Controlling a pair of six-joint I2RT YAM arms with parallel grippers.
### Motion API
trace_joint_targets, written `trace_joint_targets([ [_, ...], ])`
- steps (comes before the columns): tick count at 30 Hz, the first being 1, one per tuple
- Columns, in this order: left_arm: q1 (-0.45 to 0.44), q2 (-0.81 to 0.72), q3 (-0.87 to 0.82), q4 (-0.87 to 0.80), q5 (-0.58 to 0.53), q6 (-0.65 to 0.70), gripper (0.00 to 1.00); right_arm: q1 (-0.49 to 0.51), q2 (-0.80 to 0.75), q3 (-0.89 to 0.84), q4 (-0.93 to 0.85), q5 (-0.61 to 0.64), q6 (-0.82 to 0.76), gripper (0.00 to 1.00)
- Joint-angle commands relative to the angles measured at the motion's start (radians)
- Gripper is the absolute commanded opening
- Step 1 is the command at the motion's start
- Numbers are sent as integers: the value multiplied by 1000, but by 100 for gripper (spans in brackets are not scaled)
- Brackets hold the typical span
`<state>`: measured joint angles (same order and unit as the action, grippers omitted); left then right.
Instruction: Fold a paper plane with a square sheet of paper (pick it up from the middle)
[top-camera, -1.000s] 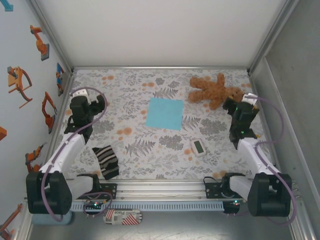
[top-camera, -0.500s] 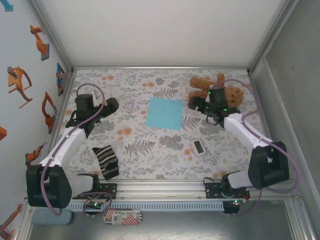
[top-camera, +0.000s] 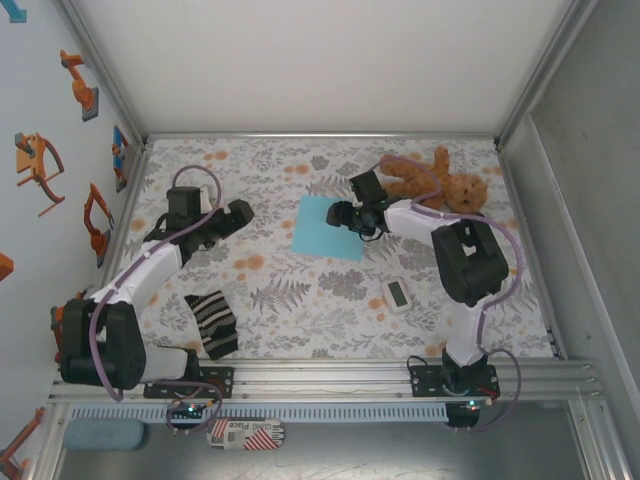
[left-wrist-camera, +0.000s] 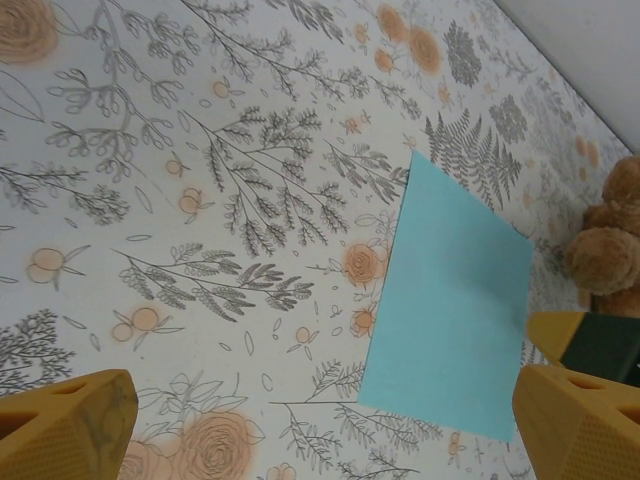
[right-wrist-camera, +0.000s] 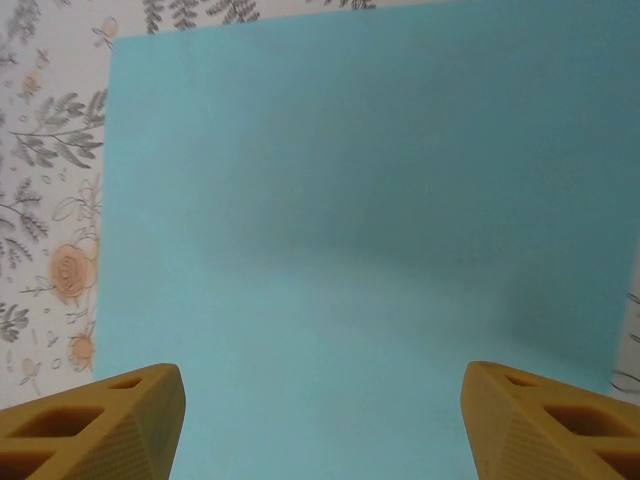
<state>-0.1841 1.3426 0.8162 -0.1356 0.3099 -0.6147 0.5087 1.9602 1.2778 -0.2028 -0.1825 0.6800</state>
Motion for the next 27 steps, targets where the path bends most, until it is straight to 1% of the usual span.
trace_joint_targets([
  [1,-21,48,52,-26,33,-11,96,15,44,58,-55,-21,-39,72],
  [6,-54,118,98,-38,43,-16,96,41,101,98,-103,-27,-117,72],
  [9,-75,153,124,-46,51,-15,96,66,124,101,-140,-29,-191,72],
  [12,-92,179,139,-49,49,-15,96,99,123,64,-172,-10,-277,71],
  [16,-107,196,140,-51,44,-21,96,129,85,-25,-188,-60,-344,69],
  [18,-114,196,133,-51,43,-30,96,148,56,-70,-198,-55,-353,69],
  [20,-122,195,121,-56,43,-50,96,154,20,-102,-208,-61,-321,69],
  [22,-140,191,104,-56,41,-79,96,156,-23,-133,-173,-83,-228,69],
  [26,-200,182,67,-58,13,-161,96,171,-105,-223,4,-108,151,66],
  [27,-216,180,61,-58,4,-180,97,176,-116,-241,48,-118,216,65],
])
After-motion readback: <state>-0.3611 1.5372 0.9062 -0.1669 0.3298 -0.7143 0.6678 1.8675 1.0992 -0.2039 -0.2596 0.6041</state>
